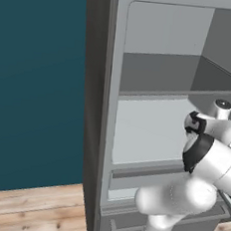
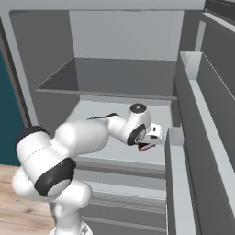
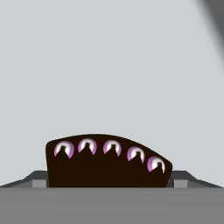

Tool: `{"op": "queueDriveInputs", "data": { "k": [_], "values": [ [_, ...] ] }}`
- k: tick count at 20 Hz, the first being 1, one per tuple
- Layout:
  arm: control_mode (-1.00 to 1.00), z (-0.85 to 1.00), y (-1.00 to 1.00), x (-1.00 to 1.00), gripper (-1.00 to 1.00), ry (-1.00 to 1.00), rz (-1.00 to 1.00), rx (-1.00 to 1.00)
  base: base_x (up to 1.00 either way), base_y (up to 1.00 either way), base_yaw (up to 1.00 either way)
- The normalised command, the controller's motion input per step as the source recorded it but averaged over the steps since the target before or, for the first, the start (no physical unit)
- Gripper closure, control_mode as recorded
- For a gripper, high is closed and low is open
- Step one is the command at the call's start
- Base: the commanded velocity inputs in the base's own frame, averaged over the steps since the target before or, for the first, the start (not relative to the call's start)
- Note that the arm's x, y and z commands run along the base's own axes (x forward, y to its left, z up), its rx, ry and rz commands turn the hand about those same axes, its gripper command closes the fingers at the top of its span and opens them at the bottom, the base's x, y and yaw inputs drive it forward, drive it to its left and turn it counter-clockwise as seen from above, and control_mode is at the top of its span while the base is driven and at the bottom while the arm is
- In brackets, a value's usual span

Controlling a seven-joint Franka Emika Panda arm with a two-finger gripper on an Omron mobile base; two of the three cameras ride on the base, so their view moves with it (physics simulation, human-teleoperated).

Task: Take the cakes from the fridge and place them on the empty tray on the dining counter.

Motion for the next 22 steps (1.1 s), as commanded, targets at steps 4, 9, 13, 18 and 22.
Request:
{"op": "queueDriveInputs", "data": {
  "k": [4, 9, 13, 18, 22],
  "values": [
    [-1.00, 0.38, 0.06, -0.68, 1.00, -0.07, 0.00, 0.00, 0.00, 0.00, 0.00],
    [-1.00, 0.93, 0.41, -0.45, 1.00, -0.09, 0.00, -0.06, 0.00, 0.00, 0.00],
    [-1.00, 0.81, 0.63, -0.71, 1.00, -0.11, 0.01, -0.16, 0.00, 0.00, 0.00],
    [-1.00, 0.47, 0.49, -1.00, 1.00, -0.23, 0.01, -0.14, 0.00, 0.00, 0.00],
    [-1.00, 0.99, 0.37, -0.96, 1.00, -0.18, 0.03, -0.12, 0.00, 0.00, 0.00]
  ]
}}
